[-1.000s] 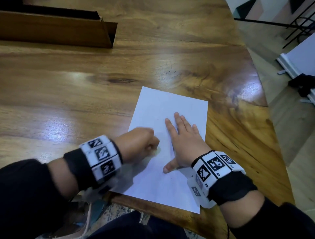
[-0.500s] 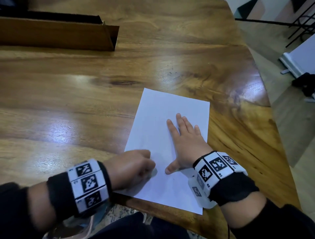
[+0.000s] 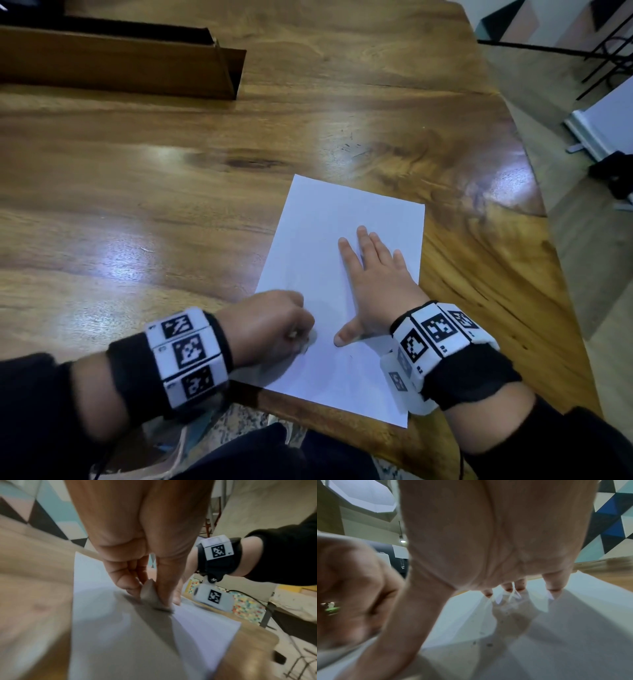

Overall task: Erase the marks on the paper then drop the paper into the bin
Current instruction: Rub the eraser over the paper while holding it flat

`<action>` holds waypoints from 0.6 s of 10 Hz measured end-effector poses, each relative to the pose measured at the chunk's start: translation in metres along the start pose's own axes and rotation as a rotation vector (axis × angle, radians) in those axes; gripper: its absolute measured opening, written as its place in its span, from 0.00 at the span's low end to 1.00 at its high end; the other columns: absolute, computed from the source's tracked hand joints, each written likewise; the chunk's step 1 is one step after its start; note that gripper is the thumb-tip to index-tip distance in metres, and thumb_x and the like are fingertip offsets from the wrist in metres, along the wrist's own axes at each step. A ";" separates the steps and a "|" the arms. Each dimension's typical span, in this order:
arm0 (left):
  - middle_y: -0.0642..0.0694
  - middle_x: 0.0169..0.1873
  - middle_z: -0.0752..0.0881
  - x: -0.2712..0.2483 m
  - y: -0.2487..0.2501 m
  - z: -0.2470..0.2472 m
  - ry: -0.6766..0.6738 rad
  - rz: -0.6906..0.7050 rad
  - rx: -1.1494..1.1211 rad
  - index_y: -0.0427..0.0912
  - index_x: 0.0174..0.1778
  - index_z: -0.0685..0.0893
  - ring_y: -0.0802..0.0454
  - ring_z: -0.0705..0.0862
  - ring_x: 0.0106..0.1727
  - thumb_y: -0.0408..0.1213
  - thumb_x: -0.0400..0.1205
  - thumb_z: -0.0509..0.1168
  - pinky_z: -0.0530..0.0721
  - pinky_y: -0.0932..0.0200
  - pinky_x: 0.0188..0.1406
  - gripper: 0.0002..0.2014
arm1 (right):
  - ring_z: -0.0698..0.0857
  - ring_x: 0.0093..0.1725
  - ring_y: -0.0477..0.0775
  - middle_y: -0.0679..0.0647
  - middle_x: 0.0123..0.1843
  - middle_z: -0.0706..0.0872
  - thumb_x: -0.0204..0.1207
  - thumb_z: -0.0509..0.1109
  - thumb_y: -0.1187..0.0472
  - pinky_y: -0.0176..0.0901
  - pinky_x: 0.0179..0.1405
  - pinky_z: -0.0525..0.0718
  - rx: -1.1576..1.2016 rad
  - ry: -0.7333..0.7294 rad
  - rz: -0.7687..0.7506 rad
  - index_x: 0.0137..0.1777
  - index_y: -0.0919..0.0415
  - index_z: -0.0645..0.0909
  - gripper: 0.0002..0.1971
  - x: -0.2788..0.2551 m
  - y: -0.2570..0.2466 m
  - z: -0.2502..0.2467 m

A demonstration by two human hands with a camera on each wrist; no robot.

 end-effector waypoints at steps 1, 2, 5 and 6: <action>0.47 0.39 0.75 0.023 -0.013 -0.029 0.135 -0.089 -0.012 0.41 0.39 0.82 0.43 0.80 0.44 0.36 0.75 0.64 0.77 0.54 0.42 0.03 | 0.26 0.81 0.59 0.59 0.79 0.19 0.57 0.78 0.33 0.63 0.82 0.38 -0.003 -0.002 0.004 0.79 0.56 0.22 0.73 0.001 0.000 0.000; 0.47 0.36 0.74 0.012 -0.013 -0.023 0.156 -0.071 -0.020 0.41 0.35 0.80 0.42 0.80 0.39 0.37 0.75 0.63 0.80 0.51 0.39 0.05 | 0.26 0.81 0.59 0.59 0.80 0.19 0.57 0.78 0.33 0.62 0.82 0.38 0.008 0.001 0.001 0.80 0.56 0.22 0.72 0.000 0.001 0.000; 0.53 0.36 0.75 0.001 -0.017 -0.016 0.034 -0.164 -0.007 0.47 0.41 0.83 0.50 0.77 0.40 0.43 0.74 0.66 0.75 0.57 0.40 0.05 | 0.29 0.82 0.62 0.61 0.82 0.25 0.59 0.74 0.28 0.67 0.80 0.40 0.062 0.048 0.016 0.81 0.47 0.26 0.67 0.003 -0.003 -0.005; 0.55 0.27 0.78 0.018 -0.039 -0.055 0.170 -0.259 -0.063 0.46 0.40 0.86 0.52 0.77 0.36 0.40 0.70 0.71 0.75 0.60 0.38 0.05 | 0.32 0.83 0.65 0.63 0.83 0.28 0.61 0.72 0.28 0.71 0.79 0.44 0.041 0.068 0.038 0.81 0.44 0.27 0.64 0.006 -0.006 -0.008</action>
Point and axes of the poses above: each hand's wrist, its own x-axis towards the middle knuckle, its own z-axis out of the palm, y = z × x, the point moved 10 cm from there along x, towards the middle knuckle
